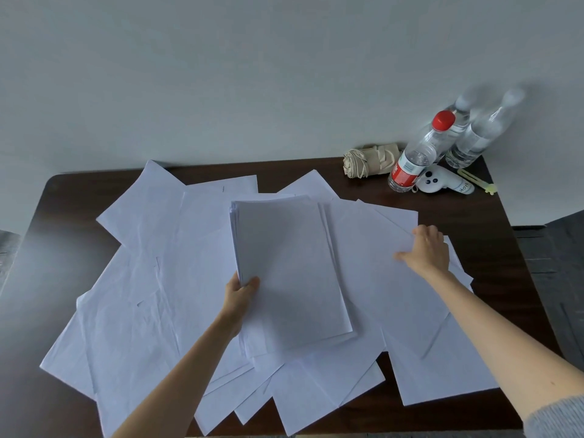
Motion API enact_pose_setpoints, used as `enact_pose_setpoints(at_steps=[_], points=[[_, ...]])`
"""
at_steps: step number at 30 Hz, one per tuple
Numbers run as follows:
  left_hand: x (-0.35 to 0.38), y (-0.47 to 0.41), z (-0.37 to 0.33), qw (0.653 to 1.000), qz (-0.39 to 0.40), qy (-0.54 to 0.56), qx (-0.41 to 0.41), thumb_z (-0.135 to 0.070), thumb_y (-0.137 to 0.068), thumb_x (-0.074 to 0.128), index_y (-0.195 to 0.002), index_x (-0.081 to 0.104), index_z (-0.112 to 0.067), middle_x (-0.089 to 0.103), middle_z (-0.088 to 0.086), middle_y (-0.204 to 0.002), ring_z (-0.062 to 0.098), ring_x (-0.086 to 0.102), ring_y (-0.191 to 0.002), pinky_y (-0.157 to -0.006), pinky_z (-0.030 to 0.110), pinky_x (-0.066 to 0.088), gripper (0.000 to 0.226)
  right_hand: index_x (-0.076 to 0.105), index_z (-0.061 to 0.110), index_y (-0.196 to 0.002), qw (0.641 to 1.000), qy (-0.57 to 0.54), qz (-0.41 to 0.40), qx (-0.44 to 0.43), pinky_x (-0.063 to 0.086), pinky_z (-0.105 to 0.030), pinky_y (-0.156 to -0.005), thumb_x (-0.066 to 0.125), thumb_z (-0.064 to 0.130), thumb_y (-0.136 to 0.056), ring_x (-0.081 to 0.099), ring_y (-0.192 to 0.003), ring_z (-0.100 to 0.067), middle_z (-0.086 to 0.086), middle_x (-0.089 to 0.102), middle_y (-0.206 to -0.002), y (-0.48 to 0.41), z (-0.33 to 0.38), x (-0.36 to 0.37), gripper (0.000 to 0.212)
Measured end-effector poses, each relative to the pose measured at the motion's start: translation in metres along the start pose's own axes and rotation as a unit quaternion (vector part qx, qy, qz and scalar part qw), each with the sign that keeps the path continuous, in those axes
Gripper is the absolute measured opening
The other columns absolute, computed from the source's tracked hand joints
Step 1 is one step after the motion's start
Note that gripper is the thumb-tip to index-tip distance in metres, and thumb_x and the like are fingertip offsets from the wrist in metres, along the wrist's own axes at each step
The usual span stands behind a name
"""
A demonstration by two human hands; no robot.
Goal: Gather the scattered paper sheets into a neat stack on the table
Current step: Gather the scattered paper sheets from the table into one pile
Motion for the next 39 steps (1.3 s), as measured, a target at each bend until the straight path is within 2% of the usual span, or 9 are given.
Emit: enact_pose_setpoints(at_steps=[8, 11, 15, 20, 24, 27, 30, 35, 39], points=[[0.001, -0.001, 0.000, 1.000, 0.017, 0.020, -0.010, -0.021, -0.071, 0.059, -0.103, 0.064, -0.017, 0.067, 0.006, -0.091, 0.020, 0.062, -0.077, -0.065, 0.030, 0.057, 0.033, 0.048, 0.007, -0.117, 0.998, 0.002, 0.055, 0.032, 0.042, -0.041, -0.090, 0.090, 0.037, -0.059, 0.046, -0.115, -0.032, -0.015, 0.051, -0.123, -0.014, -0.001, -0.001, 0.077], [0.000, -0.003, 0.002, 1.000, 0.020, 0.012, -0.007, -0.013, -0.080, 0.064, -0.104, 0.064, -0.016, 0.067, 0.006, -0.092, 0.020, 0.062, -0.077, -0.064, 0.028, 0.057, 0.024, 0.049, 0.007, -0.120, 0.996, -0.001, 0.069, 0.048, 0.042, -0.040, -0.092, 0.089, 0.039, -0.060, 0.041, -0.119, -0.032, -0.016, 0.046, -0.128, -0.015, -0.003, -0.002, 0.079], [-0.001, -0.004, 0.003, 1.000, 0.013, 0.010, -0.008, 0.002, -0.097, 0.050, -0.108, 0.062, -0.012, 0.066, 0.008, -0.092, 0.020, 0.061, -0.076, -0.062, 0.026, 0.057, 0.022, 0.046, 0.003, -0.125, 0.995, 0.013, 0.077, 0.058, 0.043, -0.043, -0.096, 0.089, 0.044, -0.058, 0.045, -0.122, -0.034, -0.016, 0.050, -0.130, -0.016, -0.004, -0.002, 0.089], [-0.002, -0.005, 0.005, 1.000, 0.017, 0.012, -0.003, 0.001, -0.097, 0.050, -0.110, 0.062, -0.014, 0.066, 0.009, -0.097, 0.024, 0.062, -0.083, -0.070, 0.032, 0.057, 0.023, 0.054, 0.007, -0.114, 0.996, 0.001, 0.082, 0.042, 0.043, -0.042, -0.088, 0.086, 0.041, -0.063, 0.047, -0.117, -0.034, -0.014, 0.052, -0.124, -0.010, -0.003, -0.003, 0.070], [-0.002, -0.004, 0.004, 1.000, 0.014, 0.022, 0.001, -0.003, -0.092, 0.058, -0.102, 0.064, -0.018, 0.065, 0.010, -0.094, 0.024, 0.061, -0.079, -0.069, 0.033, 0.055, 0.019, 0.054, 0.007, -0.084, 0.998, -0.055, 0.022, 0.002, 0.039, -0.034, -0.060, 0.071, 0.019, -0.079, 0.055, -0.084, -0.032, -0.010, 0.055, -0.096, -0.001, 0.007, -0.006, 0.021], [-0.008, -0.004, 0.002, 1.000, 0.003, 0.020, 0.004, -0.002, -0.095, 0.054, -0.100, 0.064, -0.019, 0.066, 0.009, -0.091, 0.024, 0.061, -0.078, -0.072, 0.035, 0.054, 0.020, 0.033, 0.015, -0.063, 0.997, -0.073, -0.006, -0.025, 0.027, -0.031, -0.052, 0.053, 0.009, -0.088, 0.047, -0.070, -0.033, -0.006, 0.046, -0.065, 0.003, 0.010, -0.006, 0.032], [-0.020, -0.006, 0.002, 1.000, -0.014, 0.012, 0.003, -0.001, -0.097, 0.050, -0.104, 0.064, -0.015, 0.065, 0.010, -0.092, 0.025, 0.061, -0.078, -0.073, 0.036, 0.053, 0.021, 0.041, 0.012, -0.069, 0.994, -0.086, -0.044, -0.056, 0.029, -0.032, -0.054, 0.048, 0.007, -0.095, 0.047, -0.074, -0.031, -0.004, 0.046, -0.064, 0.013, 0.019, -0.016, 0.028], [-0.042, -0.004, 0.000, 0.999, -0.041, 0.016, -0.006, -0.001, -0.097, 0.051, -0.108, 0.061, -0.014, 0.065, 0.006, -0.089, 0.021, 0.061, -0.074, -0.065, 0.032, 0.054, 0.019, 0.060, 0.006, -0.104, 0.970, -0.146, -0.180, -0.077, 0.041, -0.034, -0.064, 0.046, 0.012, -0.100, 0.064, -0.088, -0.034, -0.015, 0.068, -0.091, 0.031, 0.043, -0.042, 0.016], [-0.054, -0.005, 0.002, 0.999, -0.048, 0.008, -0.015, 0.000, -0.097, 0.051, -0.114, 0.060, -0.009, 0.063, 0.010, -0.093, 0.023, 0.059, -0.075, -0.068, 0.034, 0.051, 0.021, 0.057, 0.005, -0.096, 0.939, -0.208, -0.253, -0.102, 0.036, -0.032, -0.063, 0.045, 0.013, -0.100, 0.061, -0.076, -0.033, -0.015, 0.066, -0.081, 0.040, 0.064, -0.064, 0.015]])
Point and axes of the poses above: each hand's wrist, its own y-axis away from the middle knuckle, its own x-axis out of the palm, z = x × y, the point moved 5 cm from there along -y, towards the middle knuckle
